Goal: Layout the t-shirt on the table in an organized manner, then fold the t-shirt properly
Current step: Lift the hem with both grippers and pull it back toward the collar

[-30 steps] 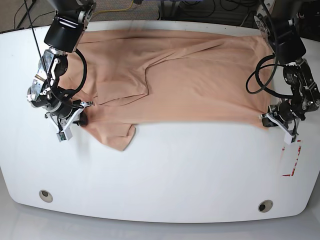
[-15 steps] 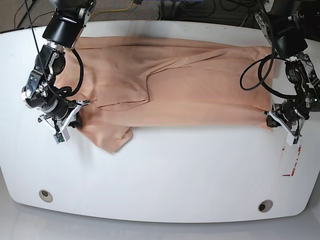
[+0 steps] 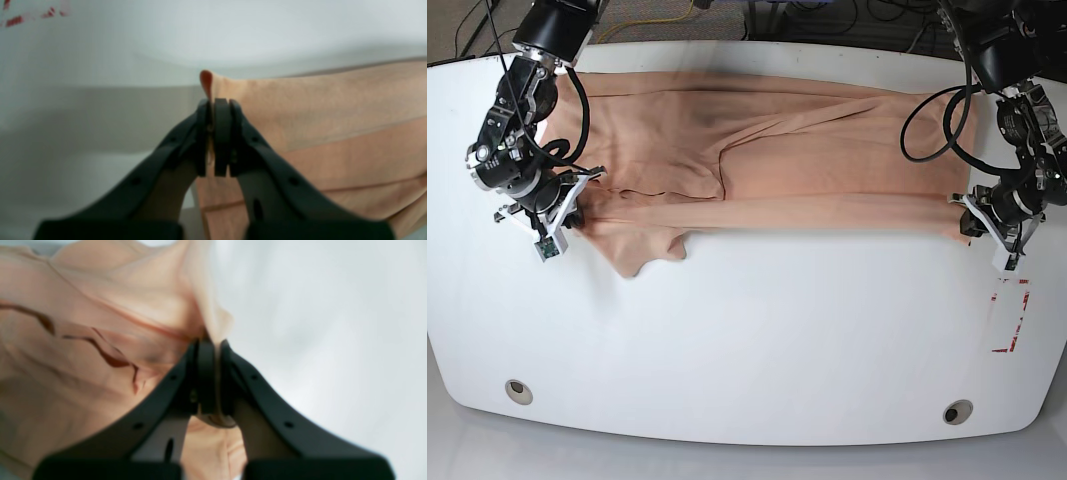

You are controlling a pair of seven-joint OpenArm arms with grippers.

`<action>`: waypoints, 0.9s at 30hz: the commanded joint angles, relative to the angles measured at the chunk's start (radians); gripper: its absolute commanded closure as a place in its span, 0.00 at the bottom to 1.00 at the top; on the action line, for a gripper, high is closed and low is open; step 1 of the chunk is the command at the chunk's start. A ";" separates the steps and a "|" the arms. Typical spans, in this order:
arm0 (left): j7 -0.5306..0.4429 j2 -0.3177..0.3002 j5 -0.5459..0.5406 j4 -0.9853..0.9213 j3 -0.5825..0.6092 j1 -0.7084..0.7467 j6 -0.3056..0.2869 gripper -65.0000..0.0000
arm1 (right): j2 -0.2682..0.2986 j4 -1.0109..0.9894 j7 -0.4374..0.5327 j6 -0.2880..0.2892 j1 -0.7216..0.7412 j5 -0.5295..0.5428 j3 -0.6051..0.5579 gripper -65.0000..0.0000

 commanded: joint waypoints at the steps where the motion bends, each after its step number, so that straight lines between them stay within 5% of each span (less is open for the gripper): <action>1: -0.017 -0.019 -0.012 0.033 -0.004 0.001 -0.017 1.00 | 0.012 0.050 0.014 -0.001 -0.011 0.009 0.004 0.97; 16: -0.017 -0.047 -0.012 0.072 -0.004 0.117 -0.057 1.00 | 0.012 0.102 -0.144 -0.001 -0.072 0.015 0.006 0.97; 27: -0.016 -0.075 -0.012 0.072 -0.005 0.139 -0.064 1.00 | 0.021 0.109 -0.193 -0.001 -0.109 0.196 0.092 0.97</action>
